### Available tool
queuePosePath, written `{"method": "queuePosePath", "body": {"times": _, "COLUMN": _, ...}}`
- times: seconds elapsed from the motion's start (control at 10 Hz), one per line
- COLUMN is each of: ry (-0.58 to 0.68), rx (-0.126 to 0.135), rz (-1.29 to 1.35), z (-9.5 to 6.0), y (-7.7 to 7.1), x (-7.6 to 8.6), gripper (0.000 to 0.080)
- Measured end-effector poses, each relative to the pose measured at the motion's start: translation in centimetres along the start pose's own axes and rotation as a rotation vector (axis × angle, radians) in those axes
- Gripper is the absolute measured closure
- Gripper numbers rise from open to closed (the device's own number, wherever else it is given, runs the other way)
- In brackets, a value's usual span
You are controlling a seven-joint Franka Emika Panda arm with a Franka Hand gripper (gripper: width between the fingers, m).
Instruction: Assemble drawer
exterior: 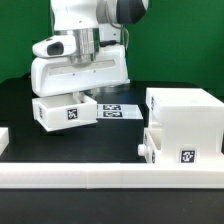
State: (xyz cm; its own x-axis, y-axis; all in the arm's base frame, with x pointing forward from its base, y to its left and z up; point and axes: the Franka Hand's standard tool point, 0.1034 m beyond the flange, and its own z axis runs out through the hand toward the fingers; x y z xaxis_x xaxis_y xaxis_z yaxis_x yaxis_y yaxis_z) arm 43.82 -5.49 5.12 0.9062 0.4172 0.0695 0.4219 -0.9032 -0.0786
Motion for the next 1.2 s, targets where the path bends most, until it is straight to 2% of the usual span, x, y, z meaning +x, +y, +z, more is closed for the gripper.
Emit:
{"method": "queuePosePath", "body": {"times": 0.1, "ry": 0.008, "rx": 0.006, "rz": -0.016, "z": -0.8, "y": 0.4, "x": 2.0, "gripper": 0.0757}}
{"method": "queuePosePath", "body": {"times": 0.2, "ry": 0.015, "rx": 0.006, "rz": -0.033, "z": -1.1, "y": 0.7, "x": 2.9, "gripper": 0.0757}}
{"method": "queuePosePath", "body": {"times": 0.3, "ry": 0.008, "rx": 0.01, "rz": -0.057, "z": -0.8, "y": 0.5, "x": 2.3, "gripper": 0.0757}}
{"method": "queuePosePath", "body": {"times": 0.5, "ry": 0.005, "rx": 0.013, "rz": -0.09, "z": -0.7, "y": 0.5, "x": 2.2, "gripper": 0.0757}}
{"method": "queuePosePath", "body": {"times": 0.6, "ry": 0.004, "rx": 0.013, "rz": -0.192, "z": -0.6, "y": 0.5, "x": 2.1, "gripper": 0.0757}}
{"method": "queuePosePath", "body": {"times": 0.8, "ry": 0.007, "rx": -0.015, "rz": -0.449, "z": -0.6, "y": 0.8, "x": 2.9, "gripper": 0.0757}}
{"method": "queuePosePath", "body": {"times": 0.9, "ry": 0.005, "rx": -0.024, "rz": -0.546, "z": -0.9, "y": 1.0, "x": 3.6, "gripper": 0.0757}}
{"method": "queuePosePath", "body": {"times": 1.0, "ry": -0.005, "rx": -0.021, "rz": -0.616, "z": -1.2, "y": 1.4, "x": 4.4, "gripper": 0.0757}}
{"method": "queuePosePath", "body": {"times": 1.1, "ry": -0.011, "rx": -0.038, "rz": -0.741, "z": -1.5, "y": 2.1, "x": 5.7, "gripper": 0.0757}}
{"method": "queuePosePath", "body": {"times": 1.2, "ry": -0.02, "rx": -0.043, "rz": -0.837, "z": -1.5, "y": 2.3, "x": 6.2, "gripper": 0.0757}}
